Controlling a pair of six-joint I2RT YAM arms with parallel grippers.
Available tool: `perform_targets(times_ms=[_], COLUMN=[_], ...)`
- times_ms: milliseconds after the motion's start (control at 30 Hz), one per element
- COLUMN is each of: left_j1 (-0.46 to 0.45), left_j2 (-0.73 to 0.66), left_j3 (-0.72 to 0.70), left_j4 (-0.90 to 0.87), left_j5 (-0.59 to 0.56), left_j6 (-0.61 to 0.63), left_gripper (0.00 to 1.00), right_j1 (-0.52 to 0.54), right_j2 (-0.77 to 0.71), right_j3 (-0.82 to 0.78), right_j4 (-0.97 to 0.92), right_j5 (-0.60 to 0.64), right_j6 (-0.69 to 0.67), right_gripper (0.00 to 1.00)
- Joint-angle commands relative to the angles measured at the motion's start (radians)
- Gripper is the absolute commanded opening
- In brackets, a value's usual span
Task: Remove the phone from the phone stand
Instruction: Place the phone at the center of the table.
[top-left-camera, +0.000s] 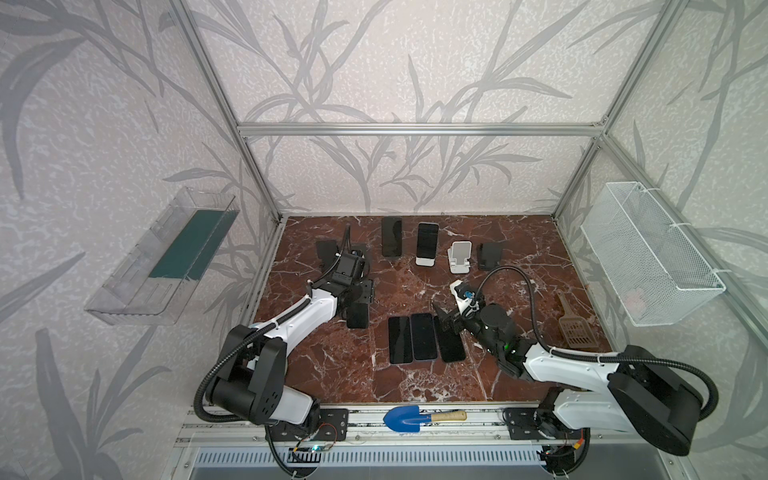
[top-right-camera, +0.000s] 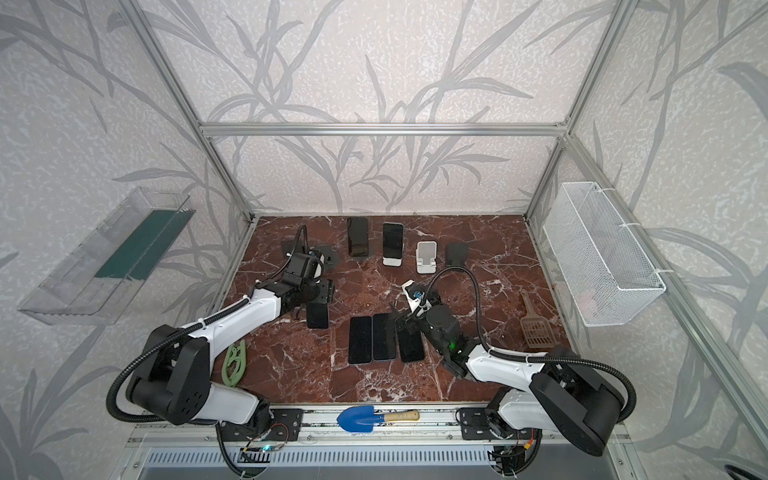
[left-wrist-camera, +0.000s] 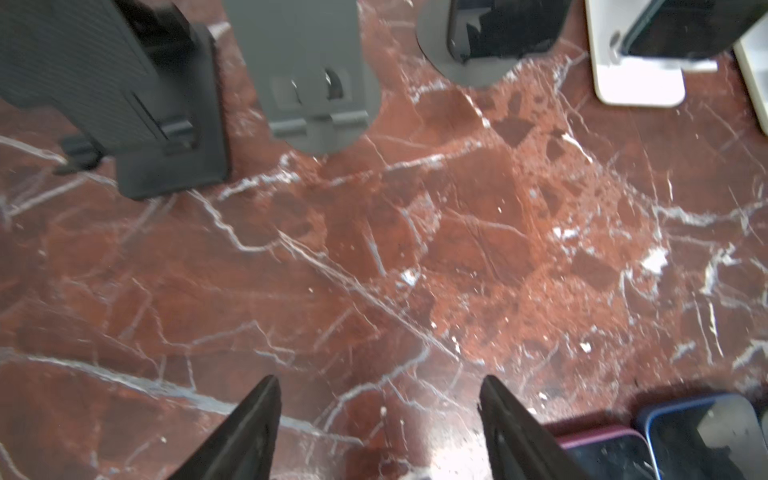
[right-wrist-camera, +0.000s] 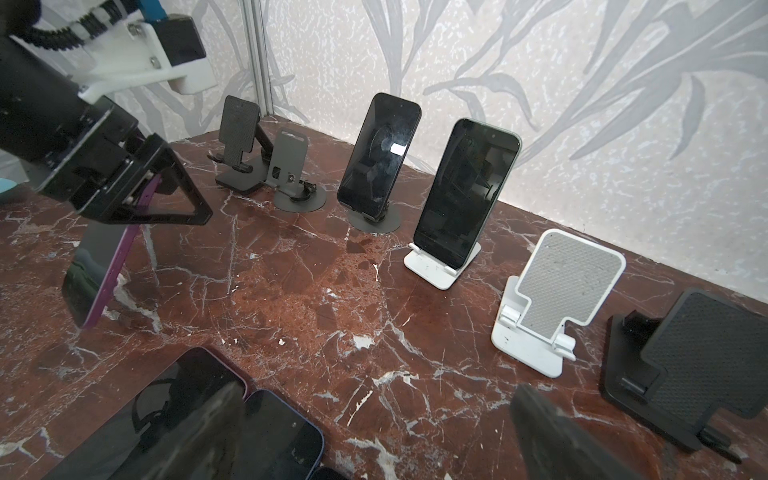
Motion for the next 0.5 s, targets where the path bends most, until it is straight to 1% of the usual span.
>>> perform_targets(times_ms=[0, 167, 400, 467], left_j1=[-0.020, -0.042, -0.085, -0.096], left_j2=[-0.040, -0.008, 0.021, 0.022], left_j3=[-0.010, -0.016, -0.050, -0.059], left_j4=[-0.032, -0.109, -0.100, -0.104], left_j5=[0.011, 0.024, 0.024, 0.001], left_j6=[-0.039, -0.086, -0.155, -0.178], left_gripper=[0.52, 0.50, 0.49, 0.48], right_j1=[0.004, 0.004, 0.004, 0.004], right_j2=[0.004, 0.010, 0.007, 0.009], right_j3=[0.003, 0.003, 0.004, 0.003], right_j4=[0.044, 0.047, 0.045, 0.045], right_j5=[0.016, 0.018, 0.021, 0.024], right_j6=[0.009, 0.012, 0.010, 0.009], right_gripper=[0.99, 0.99, 0.99, 0.99])
